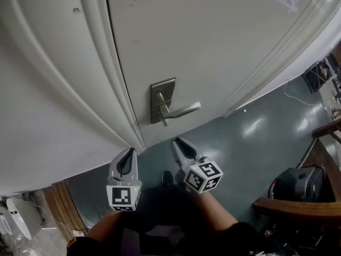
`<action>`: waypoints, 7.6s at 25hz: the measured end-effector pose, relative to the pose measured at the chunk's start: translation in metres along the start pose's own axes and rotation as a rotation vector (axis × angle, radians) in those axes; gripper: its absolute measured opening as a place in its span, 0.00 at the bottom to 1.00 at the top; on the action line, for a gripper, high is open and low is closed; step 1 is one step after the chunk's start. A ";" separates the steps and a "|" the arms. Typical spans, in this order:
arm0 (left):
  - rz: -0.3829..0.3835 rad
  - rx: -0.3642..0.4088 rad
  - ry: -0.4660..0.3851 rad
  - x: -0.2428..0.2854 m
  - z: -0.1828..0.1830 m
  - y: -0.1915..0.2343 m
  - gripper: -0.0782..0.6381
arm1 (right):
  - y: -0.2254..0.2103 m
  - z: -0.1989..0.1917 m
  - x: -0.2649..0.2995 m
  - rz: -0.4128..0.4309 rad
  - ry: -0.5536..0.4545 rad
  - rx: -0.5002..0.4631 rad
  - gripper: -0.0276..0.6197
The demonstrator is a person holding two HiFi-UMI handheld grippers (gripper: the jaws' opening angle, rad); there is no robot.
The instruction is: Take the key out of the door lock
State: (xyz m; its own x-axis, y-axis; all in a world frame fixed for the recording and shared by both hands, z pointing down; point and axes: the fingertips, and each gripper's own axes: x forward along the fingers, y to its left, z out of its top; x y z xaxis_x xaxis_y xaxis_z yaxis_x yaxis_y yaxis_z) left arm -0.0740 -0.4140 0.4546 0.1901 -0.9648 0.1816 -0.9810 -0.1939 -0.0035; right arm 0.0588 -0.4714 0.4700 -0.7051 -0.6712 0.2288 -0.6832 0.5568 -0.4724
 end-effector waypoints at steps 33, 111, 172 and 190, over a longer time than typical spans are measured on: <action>0.140 -0.001 0.093 0.034 -0.009 0.013 0.18 | -0.023 0.003 0.094 0.393 0.052 0.809 0.09; -0.232 -0.094 0.017 -0.137 -0.039 0.014 0.13 | 0.140 -0.081 -0.117 -0.325 -0.062 -0.227 0.07; -0.129 -0.044 0.023 -0.557 -0.099 -0.107 0.13 | 0.358 -0.292 -0.413 -0.227 -0.033 -0.290 0.07; -0.215 -0.028 0.000 -0.585 -0.112 -0.092 0.13 | 0.397 -0.334 -0.430 -0.330 -0.030 -0.280 0.06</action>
State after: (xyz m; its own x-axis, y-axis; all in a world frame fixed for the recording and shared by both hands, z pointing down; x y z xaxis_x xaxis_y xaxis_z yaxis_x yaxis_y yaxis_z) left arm -0.0989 0.1880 0.4583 0.3947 -0.9019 0.1757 -0.9187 -0.3898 0.0627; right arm 0.0278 0.2020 0.4688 -0.4373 -0.8471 0.3019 -0.8991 0.4187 -0.1276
